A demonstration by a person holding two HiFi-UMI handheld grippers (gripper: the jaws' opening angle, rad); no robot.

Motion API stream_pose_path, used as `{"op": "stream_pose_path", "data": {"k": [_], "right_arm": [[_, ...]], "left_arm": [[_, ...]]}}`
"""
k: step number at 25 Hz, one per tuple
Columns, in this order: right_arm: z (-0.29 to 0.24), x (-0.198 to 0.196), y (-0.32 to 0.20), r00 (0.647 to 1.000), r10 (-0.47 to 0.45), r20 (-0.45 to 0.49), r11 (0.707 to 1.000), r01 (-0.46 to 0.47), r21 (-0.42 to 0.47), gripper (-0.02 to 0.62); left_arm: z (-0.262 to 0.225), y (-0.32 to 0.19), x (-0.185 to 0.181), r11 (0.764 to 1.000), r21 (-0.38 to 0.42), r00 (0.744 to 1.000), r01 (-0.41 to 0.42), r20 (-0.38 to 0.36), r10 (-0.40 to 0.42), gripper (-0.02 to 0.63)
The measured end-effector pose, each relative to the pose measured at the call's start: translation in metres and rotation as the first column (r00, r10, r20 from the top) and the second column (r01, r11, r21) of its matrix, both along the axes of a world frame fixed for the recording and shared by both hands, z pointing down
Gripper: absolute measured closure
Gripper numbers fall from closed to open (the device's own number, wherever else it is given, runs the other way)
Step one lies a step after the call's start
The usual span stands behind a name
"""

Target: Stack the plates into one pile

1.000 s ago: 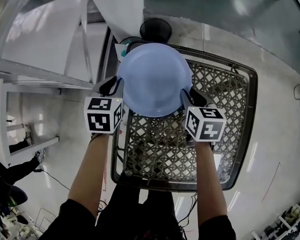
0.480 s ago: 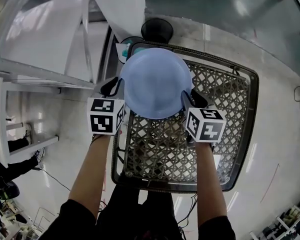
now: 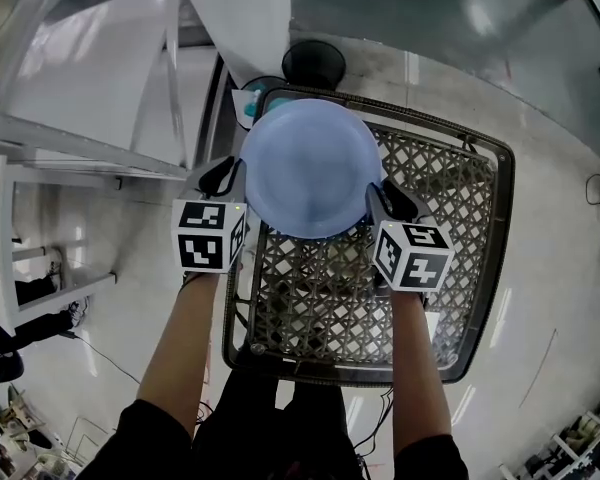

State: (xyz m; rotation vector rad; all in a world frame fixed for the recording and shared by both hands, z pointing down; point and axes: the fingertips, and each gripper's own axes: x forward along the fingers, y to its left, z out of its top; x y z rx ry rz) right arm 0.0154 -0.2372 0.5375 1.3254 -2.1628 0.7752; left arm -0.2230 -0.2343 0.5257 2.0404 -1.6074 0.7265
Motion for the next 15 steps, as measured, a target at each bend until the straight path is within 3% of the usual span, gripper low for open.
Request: {"op": "stream_pose_path", "data": {"k": [4,10,15], "right_arm": [[-0.010,0.007,0.002,1.000,0.013,-0.002,1.000,-0.013,0.024,0.515],[-0.022,0.007,0.009,1.000,0.007,0.003,0.999,-0.007,0.044,0.583],[-0.031,0.007,0.018,0.999,0.010,0.030,0.998,-0.012,0.058,0.583]], "left_arm": [[-0.011,0.003,0.002,1.000,0.027,1.000,-0.002,-0.005,0.002,0.612],[-0.019,0.011,0.007,0.999,0.044,0.999,-0.008,-0.037,0.010,0.612],[-0.030,0.019,0.014,0.997,0.070,0.998,-0.023,-0.054,0.027,0.612]]}}
